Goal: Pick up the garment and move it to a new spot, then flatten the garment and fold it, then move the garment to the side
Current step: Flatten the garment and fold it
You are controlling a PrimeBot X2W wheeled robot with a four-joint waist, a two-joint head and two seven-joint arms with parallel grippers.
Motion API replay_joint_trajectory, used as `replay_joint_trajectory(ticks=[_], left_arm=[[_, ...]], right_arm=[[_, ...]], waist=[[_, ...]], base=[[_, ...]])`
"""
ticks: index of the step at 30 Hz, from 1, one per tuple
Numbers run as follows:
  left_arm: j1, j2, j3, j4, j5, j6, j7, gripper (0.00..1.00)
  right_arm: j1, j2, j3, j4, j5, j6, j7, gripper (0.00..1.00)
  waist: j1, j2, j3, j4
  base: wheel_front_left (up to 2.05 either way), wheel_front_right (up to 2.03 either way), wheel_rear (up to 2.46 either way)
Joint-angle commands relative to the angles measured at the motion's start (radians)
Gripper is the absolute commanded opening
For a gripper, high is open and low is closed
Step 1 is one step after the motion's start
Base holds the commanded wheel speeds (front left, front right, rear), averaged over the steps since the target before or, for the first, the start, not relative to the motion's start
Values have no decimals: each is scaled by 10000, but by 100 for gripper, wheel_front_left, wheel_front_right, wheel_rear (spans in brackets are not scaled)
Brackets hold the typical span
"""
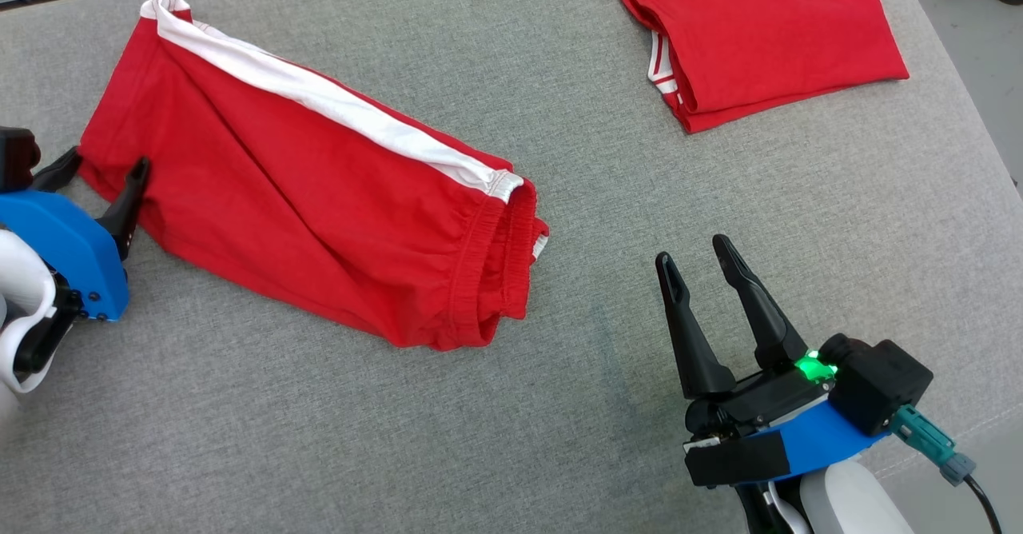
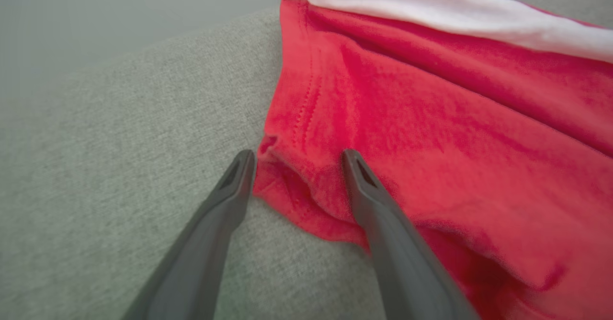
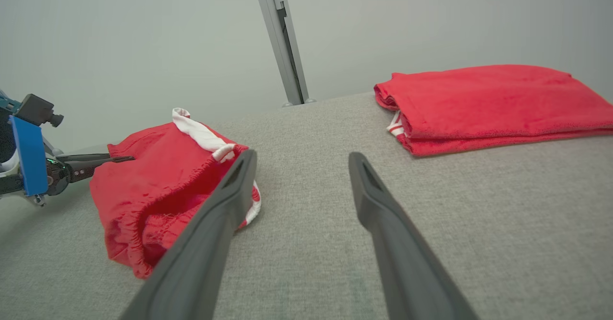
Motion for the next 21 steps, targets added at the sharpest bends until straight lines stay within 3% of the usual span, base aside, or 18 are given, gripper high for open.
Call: replay_joint_trajectory(ticks=[1, 6, 7, 8, 9, 10, 11, 21], left_arm=[[-64, 56, -94, 39, -95, -11, 128, 100], [-176, 99, -508, 169, -260, -12, 449, 100], [-172, 85, -594, 197, -308, -12, 515, 95], [-189, 81, -694, 220, -331, -12, 569, 49], [-218, 80, -771, 243, -334, -12, 586, 39], [-236, 66, -815, 270, -351, -12, 576, 15], [-264, 59, -865, 319, -326, -11, 565, 0], [-408, -237, -905, 313, -50, 97, -536, 0]], right_arm=[[-129, -9, 9, 17, 52, 1, -56, 100], [-206, -9, 49, 75, 60, 1, -69, 100], [-217, -9, 55, 78, 67, 1, -70, 100], [-211, -9, 60, 79, 70, 1, -73, 100], [-205, -9, 63, 72, 69, 1, -76, 100], [-194, -9, 59, 63, 63, 1, -78, 100], [-191, -9, 47, 55, 51, 1, -80, 100], [-12, -9, -93, 38, -106, 1, -76, 100]], waist=[[-1, 0, -3, 6], [-1, 0, -14, -1], [-1, 0, -16, -7], [-1, 0, -18, -10], [-1, 0, -22, -8], [-1, 0, -30, -1], [-1, 0, -46, 11], [-1, 0, -519, 523]], base=[[0, 0, 0], [0, 0, 0], [0, 0, 0], [0, 0, 0], [0, 0, 0], [0, 0, 0], [0, 0, 0], [0, 0, 0]])
